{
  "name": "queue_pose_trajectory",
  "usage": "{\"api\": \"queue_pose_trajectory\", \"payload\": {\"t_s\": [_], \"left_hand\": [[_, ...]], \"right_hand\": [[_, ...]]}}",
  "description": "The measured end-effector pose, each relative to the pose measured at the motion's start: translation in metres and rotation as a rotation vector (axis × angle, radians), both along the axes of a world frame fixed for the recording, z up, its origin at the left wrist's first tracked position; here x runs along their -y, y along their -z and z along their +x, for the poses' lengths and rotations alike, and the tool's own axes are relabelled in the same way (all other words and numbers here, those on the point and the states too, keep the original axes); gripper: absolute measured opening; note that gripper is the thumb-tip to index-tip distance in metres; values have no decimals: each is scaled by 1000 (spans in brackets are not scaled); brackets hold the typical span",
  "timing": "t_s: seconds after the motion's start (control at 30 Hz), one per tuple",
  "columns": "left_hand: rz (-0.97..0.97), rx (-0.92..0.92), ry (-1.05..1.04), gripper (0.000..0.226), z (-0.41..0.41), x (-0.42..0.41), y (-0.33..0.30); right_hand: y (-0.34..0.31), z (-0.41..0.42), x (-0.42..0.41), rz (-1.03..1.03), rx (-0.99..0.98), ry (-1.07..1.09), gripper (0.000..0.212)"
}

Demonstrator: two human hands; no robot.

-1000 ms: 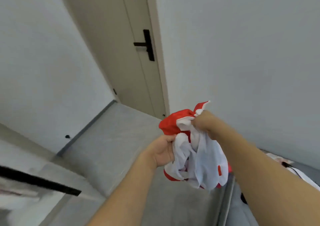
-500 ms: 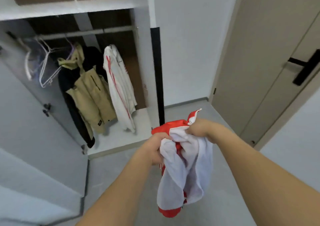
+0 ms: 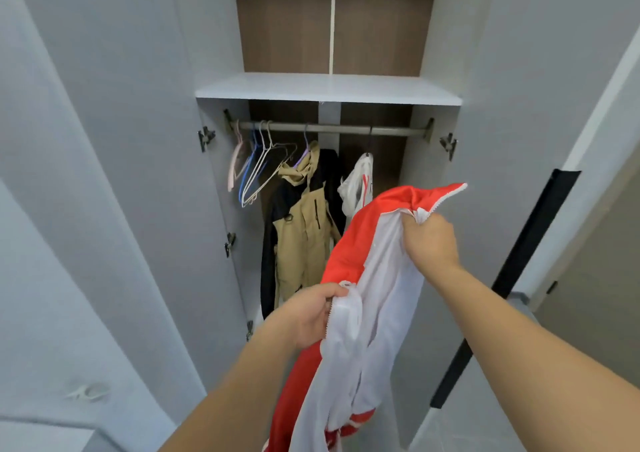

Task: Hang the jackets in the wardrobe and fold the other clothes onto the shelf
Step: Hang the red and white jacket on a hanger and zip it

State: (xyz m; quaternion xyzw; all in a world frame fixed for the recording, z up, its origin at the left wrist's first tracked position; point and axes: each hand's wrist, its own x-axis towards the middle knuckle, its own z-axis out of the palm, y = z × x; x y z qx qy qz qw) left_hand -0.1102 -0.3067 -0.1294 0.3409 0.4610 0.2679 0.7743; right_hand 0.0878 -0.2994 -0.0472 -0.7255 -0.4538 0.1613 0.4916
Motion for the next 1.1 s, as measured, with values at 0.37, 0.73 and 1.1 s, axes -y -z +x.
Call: {"api": "queue_pose_trajectory", "payload": {"t_s": [0.37,0.73,1.1], "left_hand": [[256,-788,180,13,-87,-167,5],[754,-1431,-16,22,-126,-450,-35],[1001,-1849,214,29,-90,-583,-11]], "right_hand": [[-40,-66,-170,-173,-467,-450,21],[-37,-91,-308,-371,-543,-513,40],[-24,-90,-378,-338,-325,-573,24]]}}
